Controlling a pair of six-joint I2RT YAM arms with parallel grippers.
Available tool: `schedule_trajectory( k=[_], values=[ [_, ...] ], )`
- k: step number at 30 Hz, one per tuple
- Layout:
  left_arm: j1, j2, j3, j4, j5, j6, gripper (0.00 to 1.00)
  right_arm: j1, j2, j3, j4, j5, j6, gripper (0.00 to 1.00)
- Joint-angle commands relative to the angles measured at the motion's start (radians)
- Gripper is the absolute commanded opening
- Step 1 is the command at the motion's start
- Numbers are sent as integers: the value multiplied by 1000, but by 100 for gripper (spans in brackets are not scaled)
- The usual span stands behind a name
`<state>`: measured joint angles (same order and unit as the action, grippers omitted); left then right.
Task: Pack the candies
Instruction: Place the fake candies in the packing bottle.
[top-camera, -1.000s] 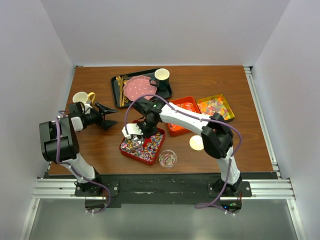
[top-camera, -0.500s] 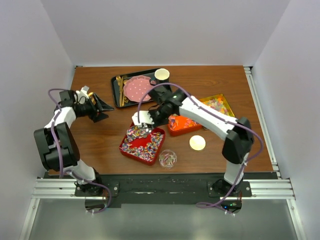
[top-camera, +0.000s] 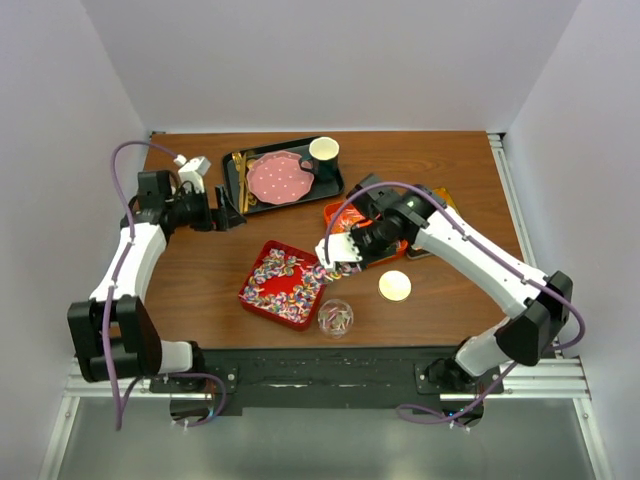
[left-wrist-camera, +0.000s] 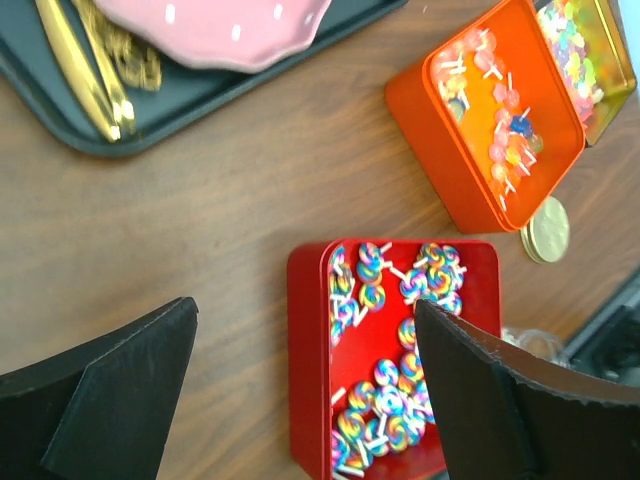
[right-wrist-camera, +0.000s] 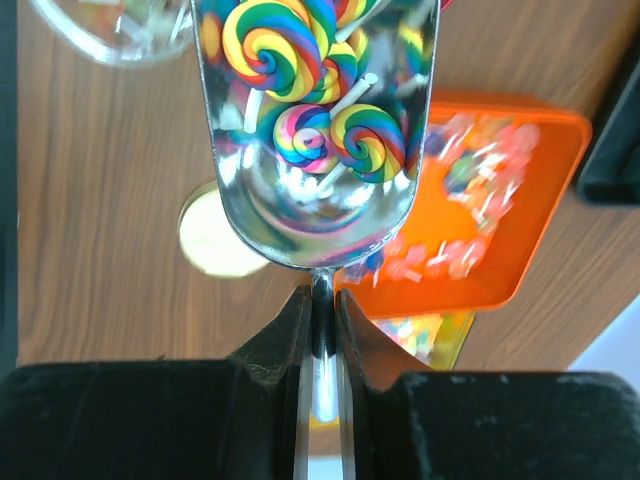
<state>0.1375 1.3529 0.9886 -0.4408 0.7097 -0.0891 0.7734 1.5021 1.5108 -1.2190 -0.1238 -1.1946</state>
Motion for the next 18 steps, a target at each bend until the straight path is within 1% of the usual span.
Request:
schedule_trajectory(
  k=[1, 3, 7, 10, 14, 16, 18],
  values=[
    [-27, -60, -21, 122, -113, 29, 95, 50, -65, -58, -77, 145, -40, 0],
    [-29, -60, -16, 129, -148, 9, 95, 78, -72, -89, -82, 182, -34, 0],
    [-29, -80, -11, 134, -200, 17, 95, 110, -80, -126, -86, 269, -31, 0],
    [-29, -86, 1, 120, -226, 31, 95, 128, -82, -144, -91, 289, -33, 0],
    [-29, -104, -2, 119, -298, 32, 95, 171, -71, -172, -88, 364, -17, 0],
    [-29, -121, -5, 119, -334, 31, 96, 199, -56, -176, -88, 384, 3, 0],
    [-29, -138, -11, 126, -395, 19, 100, 219, -31, -172, -88, 417, 26, 0]
  ],
)
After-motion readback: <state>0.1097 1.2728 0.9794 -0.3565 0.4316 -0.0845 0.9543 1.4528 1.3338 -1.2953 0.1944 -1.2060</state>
